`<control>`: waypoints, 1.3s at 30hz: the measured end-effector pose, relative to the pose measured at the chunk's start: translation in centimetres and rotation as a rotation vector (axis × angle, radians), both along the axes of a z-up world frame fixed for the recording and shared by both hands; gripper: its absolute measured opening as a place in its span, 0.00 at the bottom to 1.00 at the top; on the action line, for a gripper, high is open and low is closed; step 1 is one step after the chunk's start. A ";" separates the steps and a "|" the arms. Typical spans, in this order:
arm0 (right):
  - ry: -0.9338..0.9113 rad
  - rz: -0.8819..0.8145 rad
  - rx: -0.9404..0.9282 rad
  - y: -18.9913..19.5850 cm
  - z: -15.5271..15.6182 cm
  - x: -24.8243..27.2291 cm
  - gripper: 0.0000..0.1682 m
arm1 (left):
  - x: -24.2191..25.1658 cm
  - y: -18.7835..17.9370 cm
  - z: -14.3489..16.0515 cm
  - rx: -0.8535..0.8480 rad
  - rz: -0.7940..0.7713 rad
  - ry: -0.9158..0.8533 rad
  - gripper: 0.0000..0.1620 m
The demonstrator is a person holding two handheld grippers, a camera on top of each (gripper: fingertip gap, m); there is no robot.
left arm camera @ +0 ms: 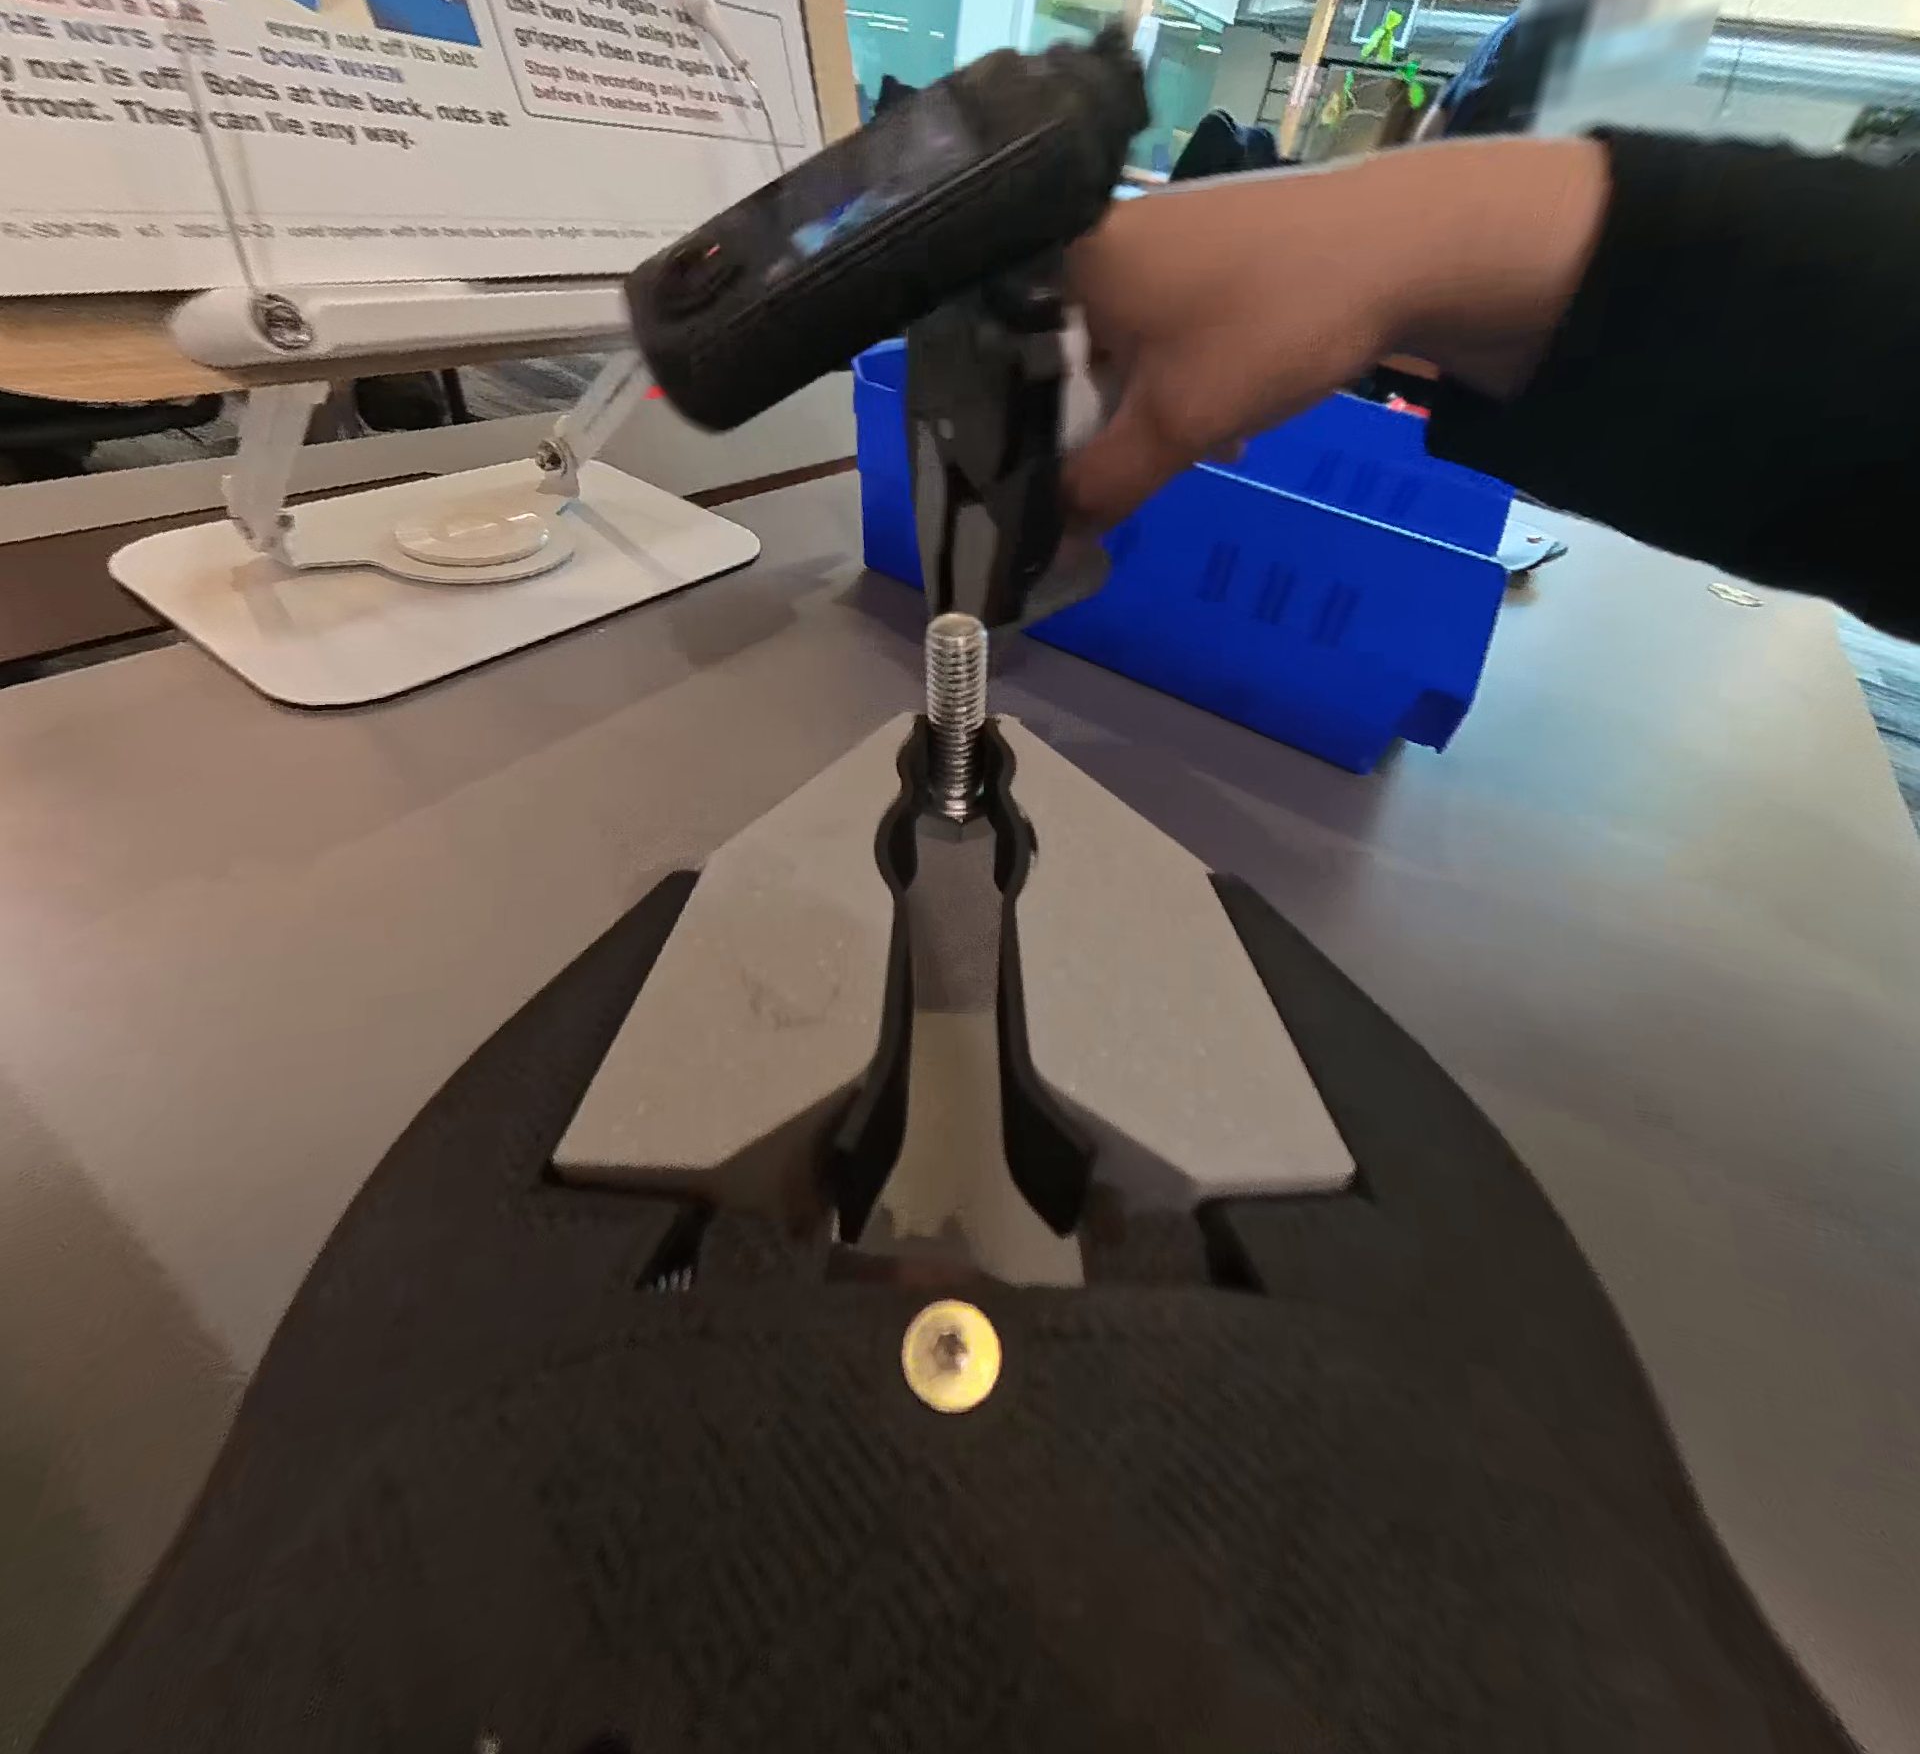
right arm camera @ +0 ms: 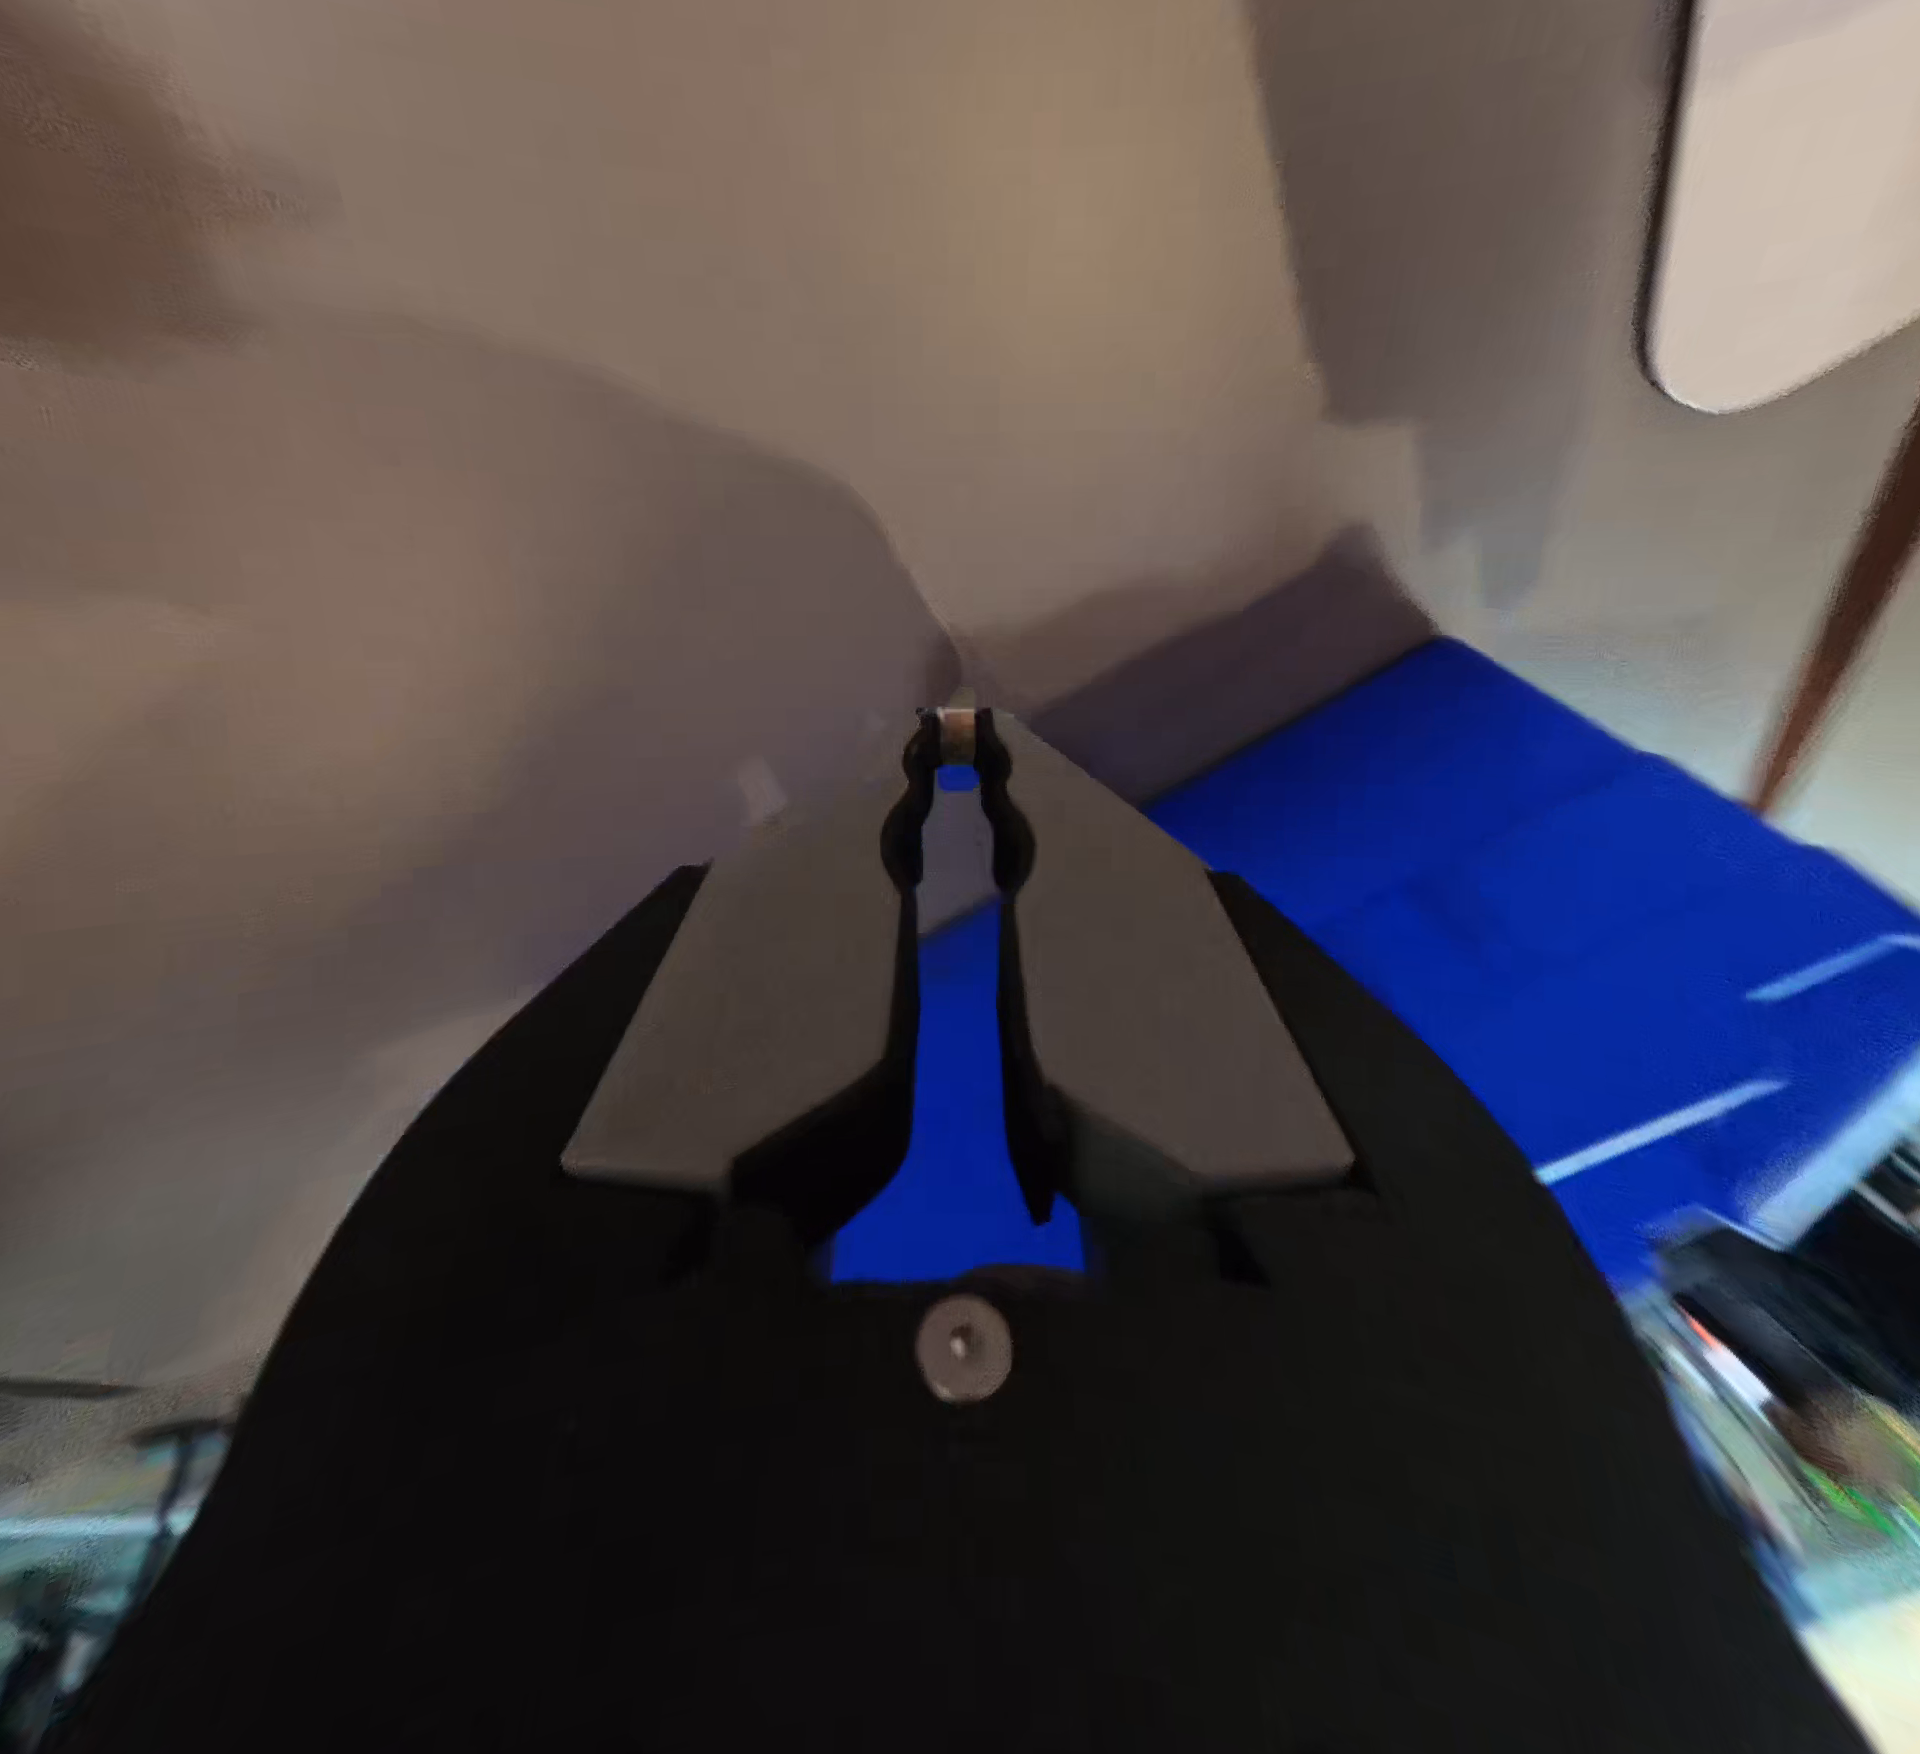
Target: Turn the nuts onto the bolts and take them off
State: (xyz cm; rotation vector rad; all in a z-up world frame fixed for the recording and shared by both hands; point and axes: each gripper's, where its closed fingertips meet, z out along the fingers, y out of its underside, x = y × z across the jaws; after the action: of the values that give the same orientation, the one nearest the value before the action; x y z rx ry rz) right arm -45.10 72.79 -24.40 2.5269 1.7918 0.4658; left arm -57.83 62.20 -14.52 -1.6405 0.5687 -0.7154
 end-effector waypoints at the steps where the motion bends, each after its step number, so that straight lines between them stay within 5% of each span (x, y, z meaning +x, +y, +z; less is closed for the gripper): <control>1: 0.101 -0.008 -0.036 -1.8 0.1 -1.4 0.03 | -0.2 0.1 0.1 -0.003 0.010 -0.009 0.04; 8: 0.570 0.030 -0.389 -15.3 -0.5 -6.7 0.03 | 0.0 -0.2 0.2 0.004 -0.014 -0.015 0.04; 18: 0.706 0.004 -0.212 -15.0 0.2 -7.0 0.19 | 1.3 -1.9 0.5 0.086 -0.177 0.012 0.04; 24: 0.909 0.115 0.010 -14.4 3.1 -7.4 0.18 | 2.3 -3.1 -0.3 0.136 -0.266 0.064 0.04; 30: 0.919 0.216 0.126 -15.3 1.9 -7.2 0.17 | 2.9 -4.7 -0.1 0.190 -0.370 0.082 0.04; 39: 0.924 0.146 0.184 -14.2 0.3 -7.2 0.18 | 1.7 -5.4 0.8 0.206 -0.420 0.032 0.04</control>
State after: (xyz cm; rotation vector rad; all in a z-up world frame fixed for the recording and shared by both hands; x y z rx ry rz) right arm -52.32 58.56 -24.14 3.0085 2.2422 -0.7111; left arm -56.12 56.82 -13.76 -1.3548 0.9949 -0.9018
